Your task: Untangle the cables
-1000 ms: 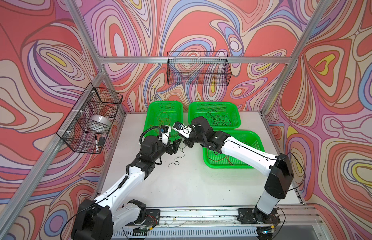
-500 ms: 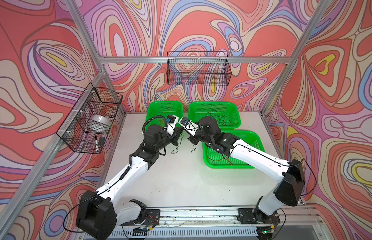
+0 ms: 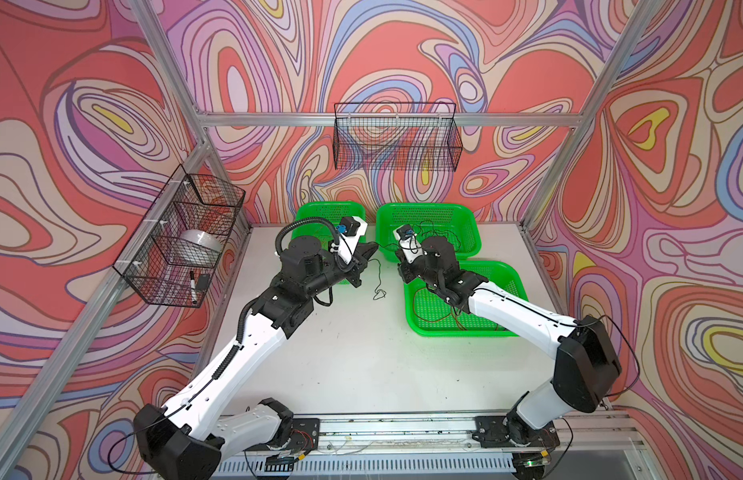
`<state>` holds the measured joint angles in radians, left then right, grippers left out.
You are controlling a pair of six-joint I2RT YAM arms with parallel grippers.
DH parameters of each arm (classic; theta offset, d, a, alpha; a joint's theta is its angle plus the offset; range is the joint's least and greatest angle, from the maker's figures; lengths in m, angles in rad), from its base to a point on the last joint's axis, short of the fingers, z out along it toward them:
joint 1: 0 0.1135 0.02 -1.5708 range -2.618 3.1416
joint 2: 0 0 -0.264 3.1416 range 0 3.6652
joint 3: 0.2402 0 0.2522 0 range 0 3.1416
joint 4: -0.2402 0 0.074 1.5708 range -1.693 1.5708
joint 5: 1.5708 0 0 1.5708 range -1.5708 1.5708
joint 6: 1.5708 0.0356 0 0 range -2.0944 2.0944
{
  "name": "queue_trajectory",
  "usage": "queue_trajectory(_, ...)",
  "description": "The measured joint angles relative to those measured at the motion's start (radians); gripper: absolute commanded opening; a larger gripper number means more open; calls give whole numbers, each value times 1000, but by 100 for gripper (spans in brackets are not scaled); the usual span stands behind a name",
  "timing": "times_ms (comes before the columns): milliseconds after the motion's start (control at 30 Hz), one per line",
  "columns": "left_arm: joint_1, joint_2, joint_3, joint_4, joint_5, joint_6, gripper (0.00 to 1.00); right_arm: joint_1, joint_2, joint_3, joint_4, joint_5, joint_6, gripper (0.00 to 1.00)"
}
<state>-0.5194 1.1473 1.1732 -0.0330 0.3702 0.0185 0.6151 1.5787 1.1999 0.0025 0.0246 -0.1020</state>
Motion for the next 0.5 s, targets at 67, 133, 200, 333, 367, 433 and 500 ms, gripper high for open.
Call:
queue_trajectory(67, 0, 0, 32, -10, 4, 8, 0, 0, -7, -8, 12, -46, 14, 6)
queue_trajectory(133, 0, 0, 52, -24, 8, 16, 0, 9, -13, -12, 20, -67, 24, 2)
queue_trajectory(200, 0, 0, 64, -35, 14, 21, 0, 15, -17, -16, 25, -69, 34, 0)
queue_trajectory(333, 0, 0, 83, -56, 19, 31, 0, 1, -17, -21, 19, -58, 48, 0)
queue_trajectory(367, 0, 2, 92, -64, 18, 34, 0, -6, -17, -24, 17, -54, 51, 0)
queue_trajectory(433, 0, 10, 119, -84, 14, 40, 0, -20, -17, -36, 11, -46, 54, 0)
queue_trajectory(500, 0, 27, 161, -105, 7, 48, 0, -36, -17, -51, 4, -40, 54, 0)
